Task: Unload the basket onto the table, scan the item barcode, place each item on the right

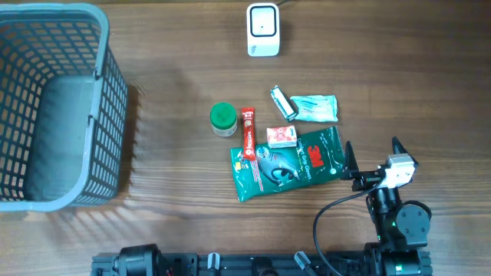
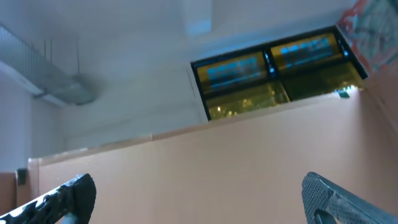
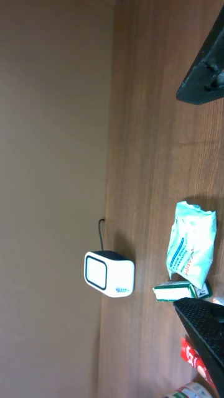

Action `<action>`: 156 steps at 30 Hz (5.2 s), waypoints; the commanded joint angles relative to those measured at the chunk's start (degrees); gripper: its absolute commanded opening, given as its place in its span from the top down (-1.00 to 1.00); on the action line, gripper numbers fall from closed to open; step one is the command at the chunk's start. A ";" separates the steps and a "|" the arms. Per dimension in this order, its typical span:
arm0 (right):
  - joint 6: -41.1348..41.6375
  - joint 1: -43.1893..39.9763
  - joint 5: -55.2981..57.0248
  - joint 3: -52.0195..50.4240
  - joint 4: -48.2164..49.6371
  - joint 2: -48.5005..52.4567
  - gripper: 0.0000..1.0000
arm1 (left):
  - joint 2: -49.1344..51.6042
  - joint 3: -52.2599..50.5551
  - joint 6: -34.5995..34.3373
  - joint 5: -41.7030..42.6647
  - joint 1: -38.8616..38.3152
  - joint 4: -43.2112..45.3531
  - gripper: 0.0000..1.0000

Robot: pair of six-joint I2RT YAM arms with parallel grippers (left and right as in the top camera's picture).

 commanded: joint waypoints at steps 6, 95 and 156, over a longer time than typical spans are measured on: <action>-0.70 0.02 -0.46 -0.07 0.13 -0.35 -1.00 | 0.22 -0.85 -0.31 -3.78 -0.28 11.69 -1.00; 1.57 23.02 6.43 73.02 -19.54 117.09 0.18 | 0.26 -48.11 -6.95 -4.24 -0.28 -30.14 -1.00; 36.81 11.47 -2.40 83.21 -19.91 105.92 0.75 | 0.26 -48.11 -6.95 -4.24 -0.28 -30.14 -1.00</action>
